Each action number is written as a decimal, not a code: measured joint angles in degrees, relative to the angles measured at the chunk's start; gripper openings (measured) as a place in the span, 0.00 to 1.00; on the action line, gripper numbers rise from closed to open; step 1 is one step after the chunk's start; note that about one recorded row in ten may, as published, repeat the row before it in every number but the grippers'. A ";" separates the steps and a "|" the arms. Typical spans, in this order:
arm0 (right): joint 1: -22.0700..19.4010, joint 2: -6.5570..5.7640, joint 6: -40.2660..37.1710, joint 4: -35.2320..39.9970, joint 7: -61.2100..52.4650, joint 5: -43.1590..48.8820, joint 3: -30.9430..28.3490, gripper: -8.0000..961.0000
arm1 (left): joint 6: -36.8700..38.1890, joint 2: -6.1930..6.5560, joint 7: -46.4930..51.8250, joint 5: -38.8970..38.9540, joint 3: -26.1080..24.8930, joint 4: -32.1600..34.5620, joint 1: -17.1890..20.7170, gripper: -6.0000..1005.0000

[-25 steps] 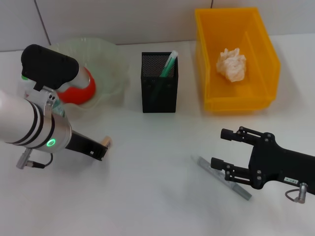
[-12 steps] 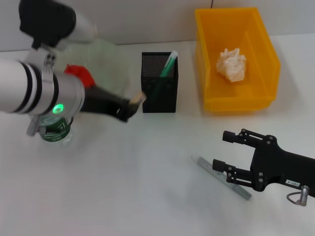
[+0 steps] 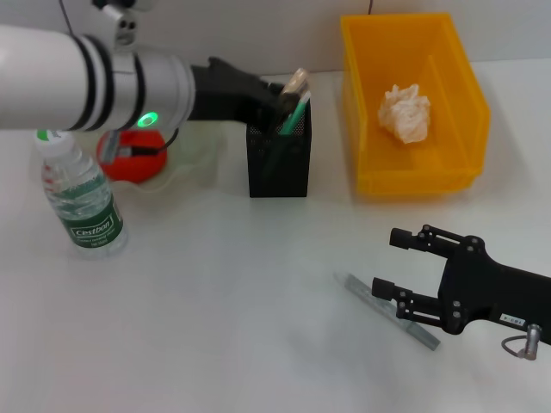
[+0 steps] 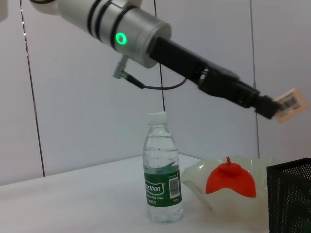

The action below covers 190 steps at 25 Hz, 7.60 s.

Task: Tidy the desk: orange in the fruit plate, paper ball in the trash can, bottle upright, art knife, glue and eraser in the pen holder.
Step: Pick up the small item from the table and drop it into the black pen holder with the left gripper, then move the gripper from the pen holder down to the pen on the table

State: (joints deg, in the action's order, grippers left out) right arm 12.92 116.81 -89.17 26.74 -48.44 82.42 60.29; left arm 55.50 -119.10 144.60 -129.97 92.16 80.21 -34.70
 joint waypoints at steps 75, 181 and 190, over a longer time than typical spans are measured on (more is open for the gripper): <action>18.94 1.38 -21.40 71.28 -99.58 53.10 -0.81 0.76 | 31.59 0.84 -105.12 63.09 -15.33 -50.41 24.15 0.81; 30.59 2.95 -0.15 38.50 -120.83 67.43 35.86 0.39 | 29.76 0.71 -107.50 60.45 -14.55 -55.59 21.62 0.81; 30.79 2.90 0.14 37.24 -120.83 67.44 35.86 0.36 | 29.76 0.72 -107.48 60.44 -14.56 -55.59 21.60 0.81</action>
State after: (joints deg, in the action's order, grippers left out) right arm 43.72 119.71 -89.03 63.98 -169.27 149.85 96.15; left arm 85.26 -118.39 37.12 -69.53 77.60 24.61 -13.10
